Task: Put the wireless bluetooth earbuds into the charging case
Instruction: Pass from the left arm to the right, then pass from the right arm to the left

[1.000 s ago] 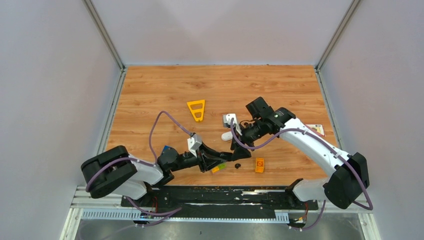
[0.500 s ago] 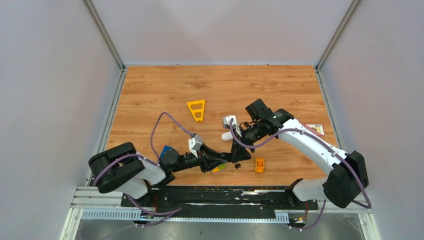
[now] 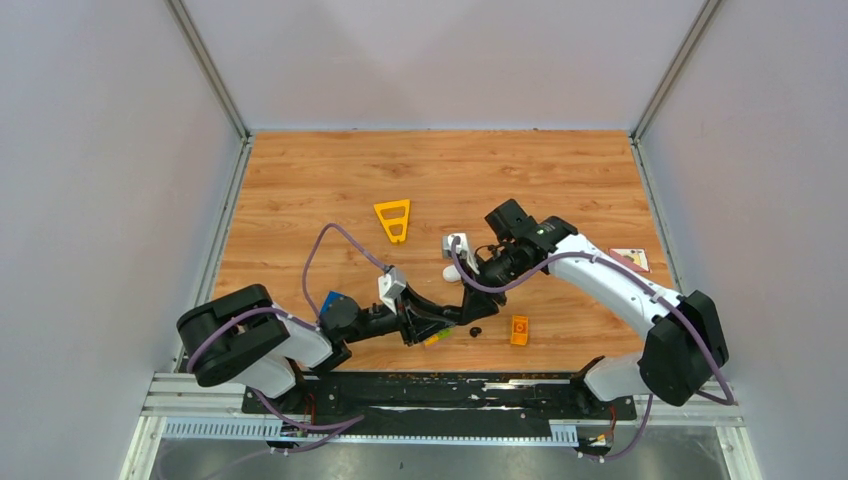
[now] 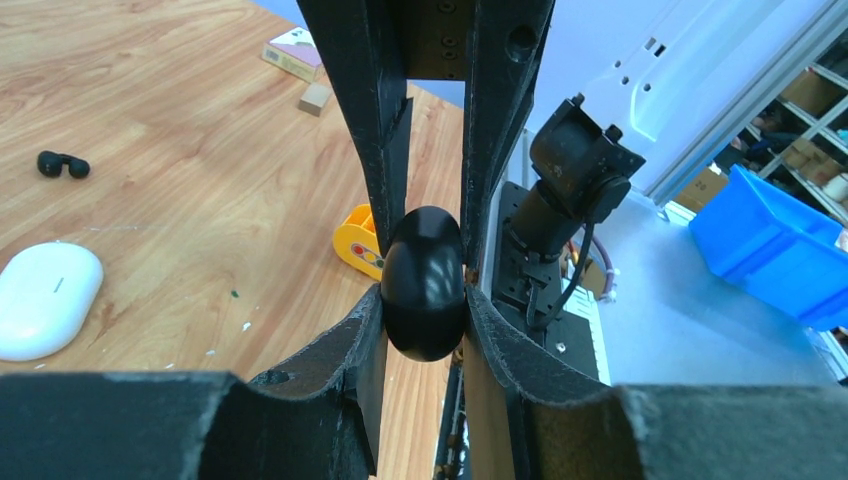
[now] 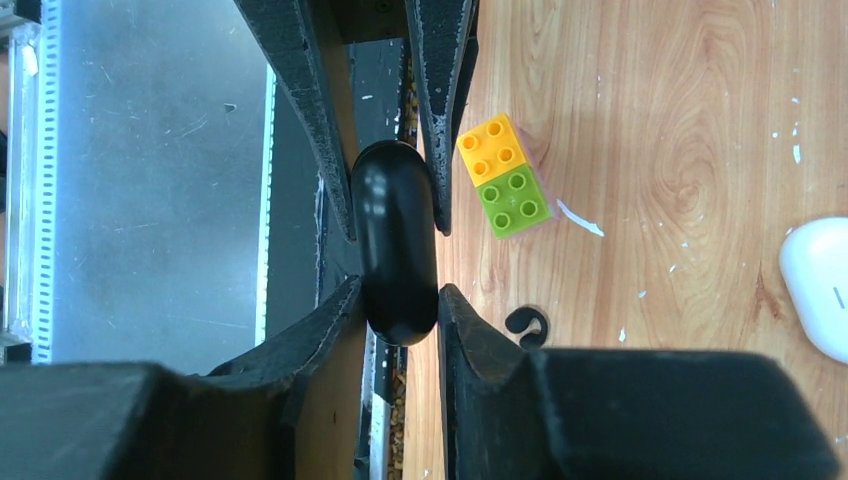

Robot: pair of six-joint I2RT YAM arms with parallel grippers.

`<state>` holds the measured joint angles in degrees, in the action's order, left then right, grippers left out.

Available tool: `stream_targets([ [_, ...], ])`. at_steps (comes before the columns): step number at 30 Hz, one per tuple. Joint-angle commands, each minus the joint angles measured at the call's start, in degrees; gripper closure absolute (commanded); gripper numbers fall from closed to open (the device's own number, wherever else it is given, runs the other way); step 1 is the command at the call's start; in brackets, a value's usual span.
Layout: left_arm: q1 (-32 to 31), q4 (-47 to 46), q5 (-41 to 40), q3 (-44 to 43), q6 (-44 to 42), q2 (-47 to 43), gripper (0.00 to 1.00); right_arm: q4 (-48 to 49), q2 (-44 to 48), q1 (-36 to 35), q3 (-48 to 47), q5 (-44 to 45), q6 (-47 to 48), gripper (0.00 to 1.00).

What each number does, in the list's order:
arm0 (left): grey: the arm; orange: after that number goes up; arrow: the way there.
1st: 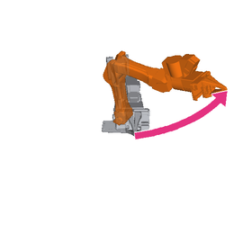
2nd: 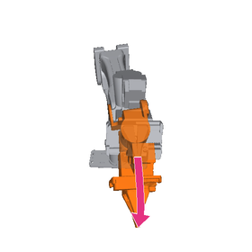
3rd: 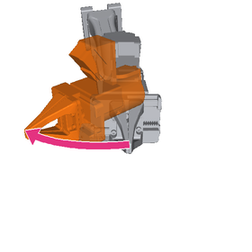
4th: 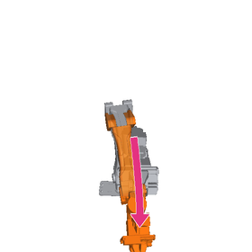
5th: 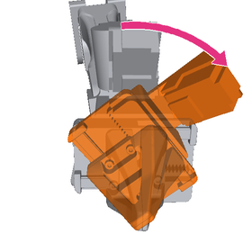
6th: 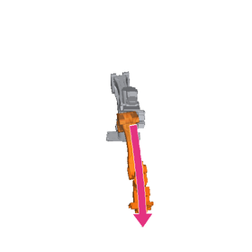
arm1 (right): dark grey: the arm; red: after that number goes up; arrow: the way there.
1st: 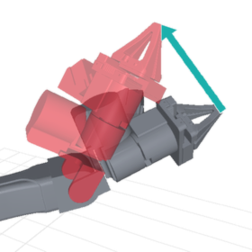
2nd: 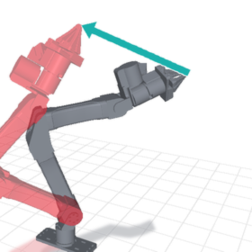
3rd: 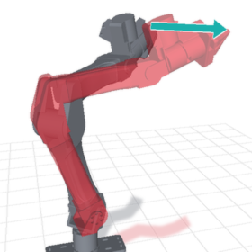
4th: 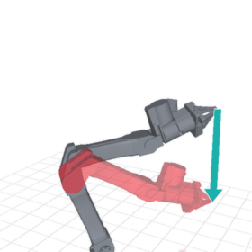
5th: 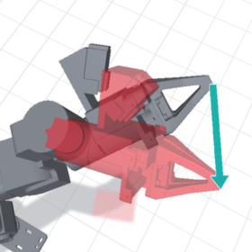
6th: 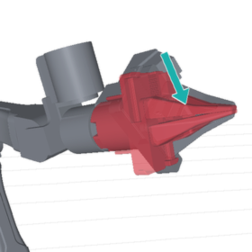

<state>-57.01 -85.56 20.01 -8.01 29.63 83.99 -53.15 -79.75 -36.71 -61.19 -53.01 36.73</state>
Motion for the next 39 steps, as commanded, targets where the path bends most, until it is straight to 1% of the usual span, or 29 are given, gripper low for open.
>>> stream_targets([
  [1, -0.25, 3.69, 1.69, -3.77, -3.3, -1.69, 0.63, -2.79, -0.48, -1.13, -5.11, 1.48, 3.85, 0.88],
  [3, -0.49, 9.76, 1.83, -4.74, -5.92, -3.69, 0.59, -5.57, -0.5, -2.4, -7.35, 4.82, 6.75, 0.9],
  [6, -1.14, 18.09, 1.86, -6.44, -11.9, -7.88, 0.53, -8.0, -0.08, -5.19, -9.07, 9.52, 10.15, 0.9],
  [7, -1.46, 23.32, 2.06, -7.55, -14.06, -9.09, 0.53, -8.47, -0.06, -5.79, -9.5, 10.53, 10.73, 0.9],
  [9, -2.16, 30.78, 2.63, -10.15, -18.88, -11.31, 0.53, -9.44, -0.34, -6.32, -10.39, 11.48, 11.26, 0.9],
  [11, -2.54, 34.39, 2.82, -11.99, -21.78, -12.41, 0.56, -10.13, -0.49, -6.37, -11.2, 11.56, 11.48, 0.9],
  [14, -2.5, 34.05, 3.22, -12.43, -21.96, -12.4, 0.62, -10.63, -0.14, -6.49, -11.96, 12.19, 11.42, 0.89],
  [15, -2.57, 33.86, 3.31, -12.28, -21.86, -12.16, 0.61, -10.78, 0.12, -6.45, -12.14, 12.49, 11.43, 0.89],
  [18, -2.57, 31.63, 2.68, -10.78, -20.92, -12.01, 0.52, -11.83, 0.82, -6.45, -12.69, 13.0, 11.69, 0.89],
  [19, -2.58, 30.71, 2.37, -10.27, -20.49, -12.1, 0.51, -12.15, 1.01, -6.47, -12.72, 13.01, 11.77, 0.89],
  [24, -2.54, 30.99, 1.86, -9.97, -19.88, -12.67, 0.51, -12.3, 1.91, -6.45, -11.92, 13.02, 11.88, 0.89],
  [27, -2.56, 31.04, 1.64, -9.97, -19.79, -13.05, 0.53, -11.99, 1.92, -6.51, -11.67, 13.36, 11.79, 0.89],
  [34, -2.55, 31.53, 2.72, -10.67, -19.96, -12.02, 0.68, -11.84, 2.13, -6.45, -11.52, 13.24, 11.35, 0.88],
  [39, -2.52, 30.78, 3.02, -10.56, -20.14, -10.62, 0.83, -11.83, 2.44, -6.48, -11.67, 12.96, 10.59, 0.87],
])
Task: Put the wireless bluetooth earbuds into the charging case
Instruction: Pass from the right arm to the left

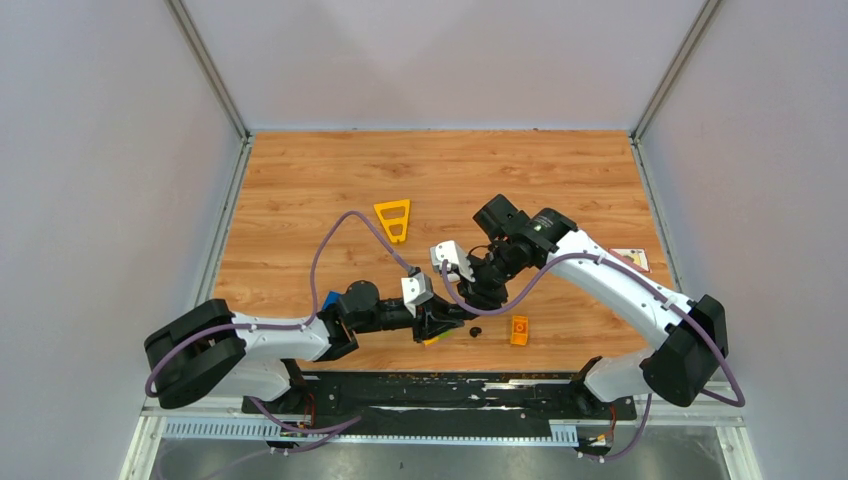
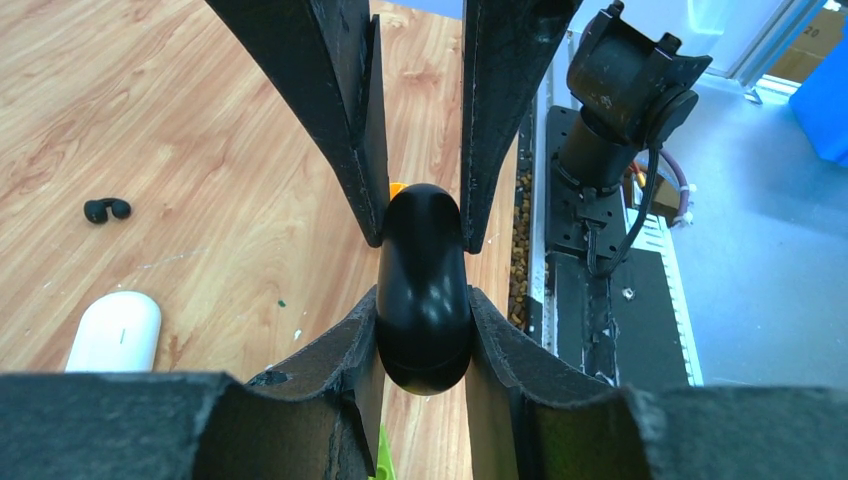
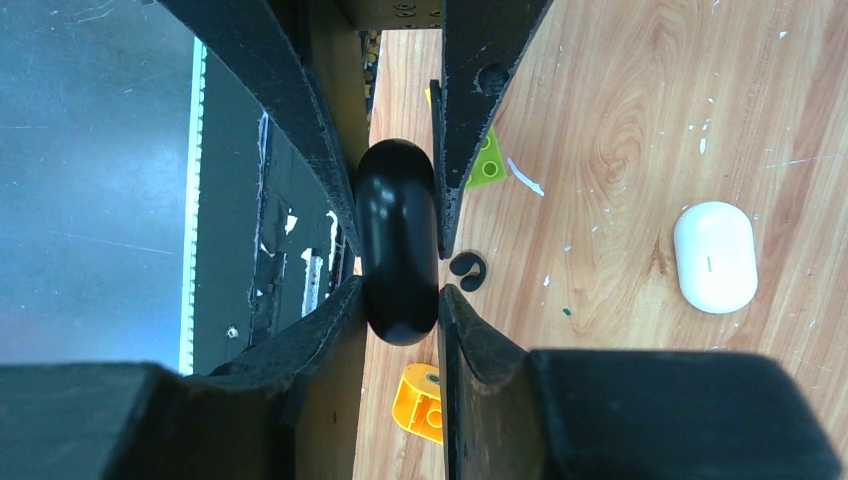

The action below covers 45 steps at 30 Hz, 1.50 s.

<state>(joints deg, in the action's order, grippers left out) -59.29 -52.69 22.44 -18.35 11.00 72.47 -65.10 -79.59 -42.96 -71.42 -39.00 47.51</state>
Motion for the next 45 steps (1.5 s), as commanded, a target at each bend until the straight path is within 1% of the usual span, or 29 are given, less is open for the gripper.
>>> stream_targets([
  [1, -0.28, -2.53, 0.58, -0.08, -1.4, 1.25, 0.83, 0.23, 2.37, -0.28, -1.42, -1.17, -0.34, 0.87],
  [2, -0.28, -3.16, 0.64, 0.08, -1.22, 1.6, 0.83, 0.24, 2.42, -0.25, -1.4, -1.27, -0.46, 0.87],
  [3, -0.26, -3.73, 0.55, 0.26, -0.92, 1.84, 0.79, 0.24, 2.49, -0.23, -1.34, -1.3, -0.55, 0.87],
  [5, -0.22, -5.35, -0.12, 0.95, -0.29, 2.11, 0.63, 0.16, 2.51, -0.25, -1.26, -1.28, -0.48, 0.87],
  [6, -0.26, -6.23, -0.64, 1.31, -0.02, 1.94, 0.59, 0.09, 2.48, -0.27, -1.17, -1.07, -0.48, 0.87],
  [7, -0.28, -6.67, -1.16, 1.67, 0.02, 1.64, 0.58, -0.02, 2.43, -0.2, -1.26, -0.93, -0.46, 0.87],
  [10, -0.3, -4.76, -1.52, 1.58, -0.7, 0.55, 0.58, -0.16, 2.57, -0.26, -1.1, -0.68, -0.33, 0.87],
  [14, -0.3, -4.52, -1.35, 1.74, -0.68, 0.31, 0.58, -0.24, 2.45, -0.23, -1.04, -0.44, -0.23, 0.87],
  [18, -0.23, -5.07, -1.25, 1.73, -0.38, 0.6, 0.63, -0.28, 2.3, -0.27, -0.94, -0.56, -0.31, 0.86],
  [20, -0.26, -5.56, -1.25, 1.74, -0.01, 0.83, 0.64, -0.31, 2.28, -0.2, -0.87, -0.63, -0.26, 0.86],
  [26, -0.25, -7.22, -1.93, 2.02, 2.26, 1.16, 0.54, -0.32, 2.51, -0.19, -0.38, 0.34, -0.22, 0.86],
  [34, -0.3, -8.85, -3.23, 3.66, 5.01, -0.43, 0.56, -0.34, 2.79, -0.22, 0.05, 0.92, -0.05, 0.85],
  [38, -0.28, -11.29, -2.87, 4.11, 7.34, 0.26, 0.52, -0.03, 2.85, -0.21, 0.14, 0.93, -0.13, 0.85],
  [45, -0.3, -15.83, -2.79, 4.31, 10.46, 2.28, 0.5, 0.12, 3.19, -0.25, 0.81, 1.12, -0.21, 0.85],
])
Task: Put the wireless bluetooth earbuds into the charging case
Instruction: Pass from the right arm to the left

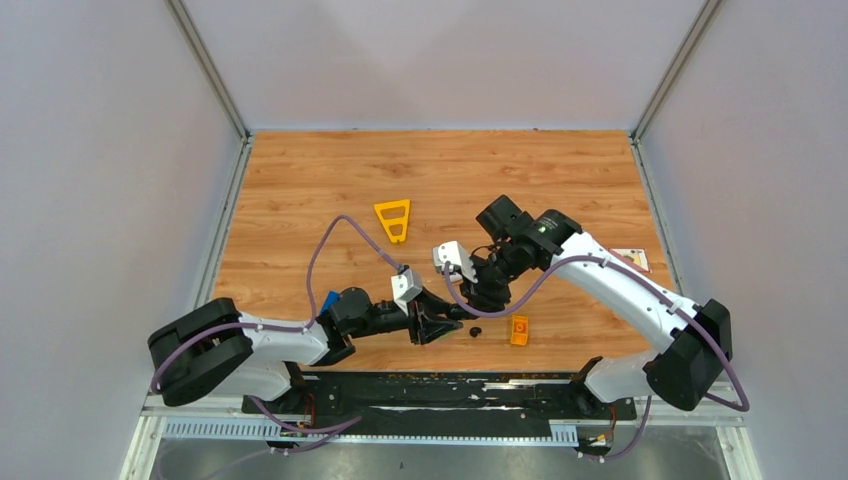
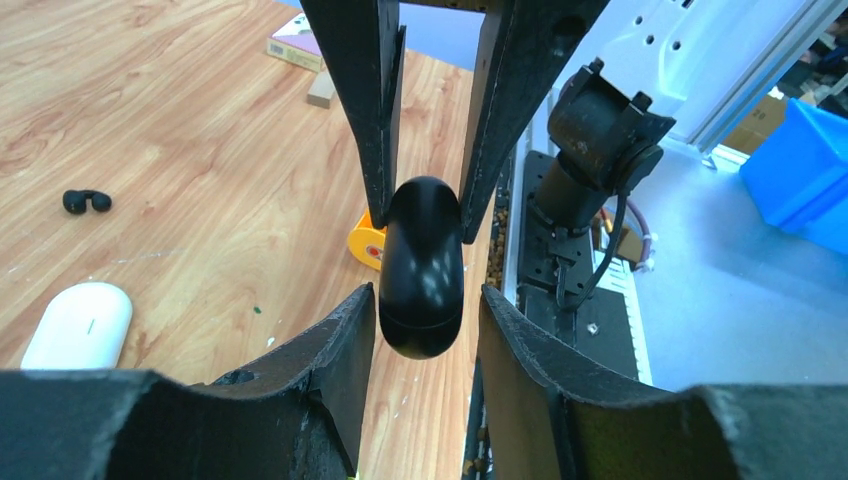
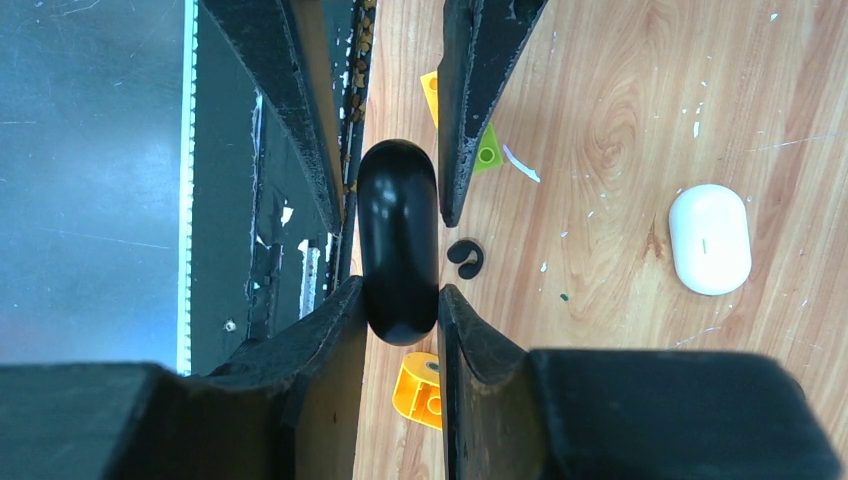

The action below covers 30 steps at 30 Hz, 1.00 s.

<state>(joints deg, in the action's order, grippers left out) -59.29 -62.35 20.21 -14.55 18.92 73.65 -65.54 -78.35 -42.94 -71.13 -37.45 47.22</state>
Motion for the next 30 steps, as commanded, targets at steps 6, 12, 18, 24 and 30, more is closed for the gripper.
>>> stream_targets([
  [6, -0.3, -8.77, 0.83, 0.0, 3.7, 3.74, 0.54, 0.53, 2.23, -0.28, 0.47, -0.19, -0.02, 0.85],
  [12, -0.23, -9.53, 0.72, 0.21, 3.78, 4.44, 0.61, 0.41, 2.41, -0.22, 0.38, 0.01, -0.04, 0.85],
  [18, -0.23, -10.98, 1.04, 0.47, 2.72, 5.43, 0.84, 0.54, 2.67, -0.23, 0.56, -1.02, -0.95, 0.8],
  [24, -0.24, -12.26, 3.29, 0.14, 0.63, 7.42, 1.0, 1.24, 2.49, -0.05, 0.62, -1.71, -2.79, 0.63],
  [30, -0.26, -12.08, 3.43, 0.68, -1.86, 6.64, 1.0, 0.7, 0.9, 3.58, -0.84, -4.35, -3.25, 0.61],
])
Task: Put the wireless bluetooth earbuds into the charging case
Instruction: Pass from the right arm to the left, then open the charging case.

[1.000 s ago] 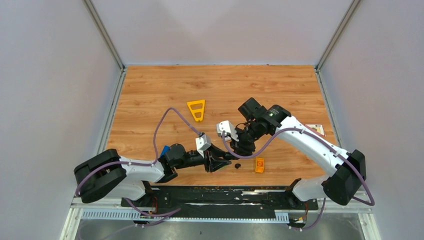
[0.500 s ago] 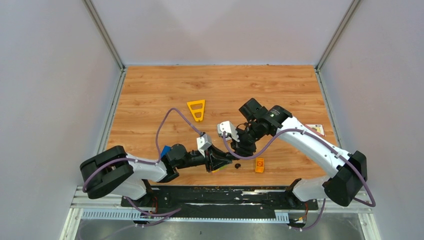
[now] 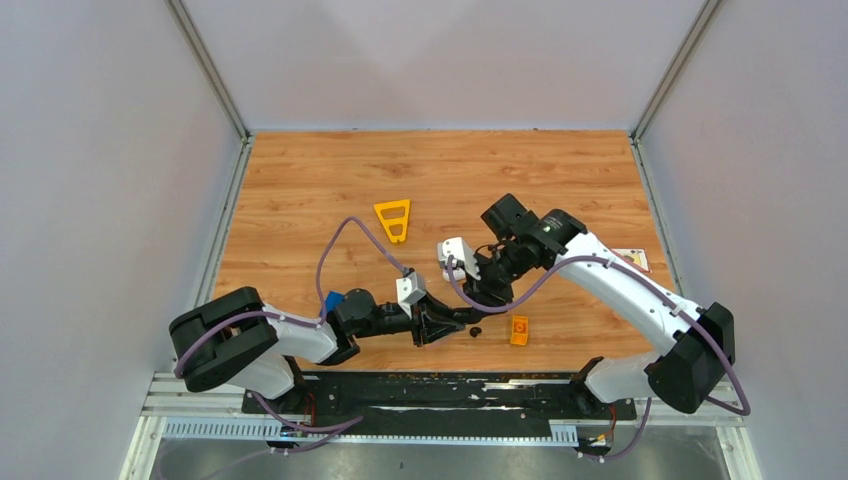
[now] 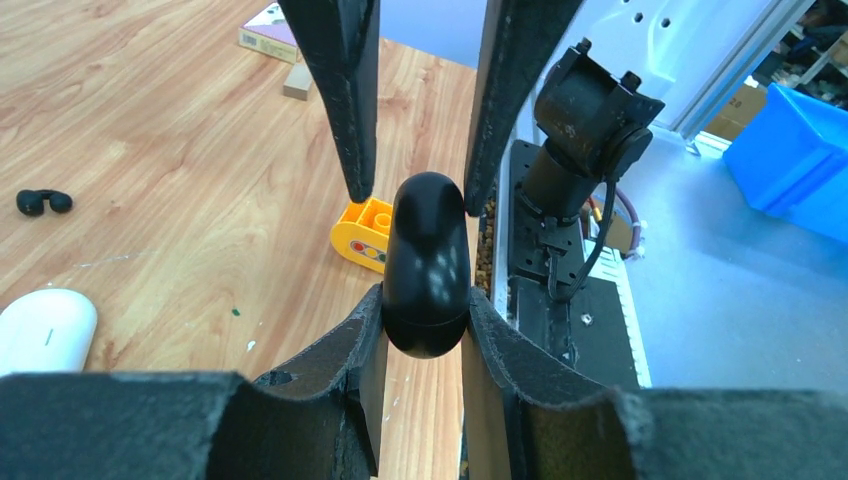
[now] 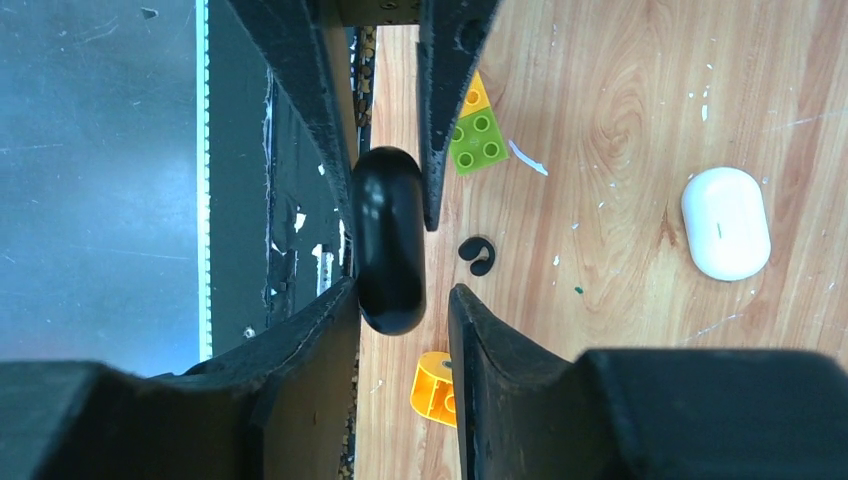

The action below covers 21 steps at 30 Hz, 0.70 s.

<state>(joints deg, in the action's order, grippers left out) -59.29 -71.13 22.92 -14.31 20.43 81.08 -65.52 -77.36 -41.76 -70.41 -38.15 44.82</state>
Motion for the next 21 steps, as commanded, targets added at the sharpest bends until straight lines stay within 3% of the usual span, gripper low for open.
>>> stream_targets([
  [1, -0.29, -3.11, 0.77, 0.54, -3.71, -1.04, 1.0, 0.24, -0.52, 3.01, -2.1, -4.1, -0.75, 0.61],
  [13, -0.23, -2.73, 0.37, 2.32, -3.7, -3.4, 1.0, -0.03, -3.06, 5.72, -4.65, -7.97, -2.0, 0.61],
  [21, -0.28, -2.38, -0.3, 1.97, -3.02, -3.9, 1.0, 0.1, 0.68, 5.16, -1.07, -12.19, 0.76, 0.41],
])
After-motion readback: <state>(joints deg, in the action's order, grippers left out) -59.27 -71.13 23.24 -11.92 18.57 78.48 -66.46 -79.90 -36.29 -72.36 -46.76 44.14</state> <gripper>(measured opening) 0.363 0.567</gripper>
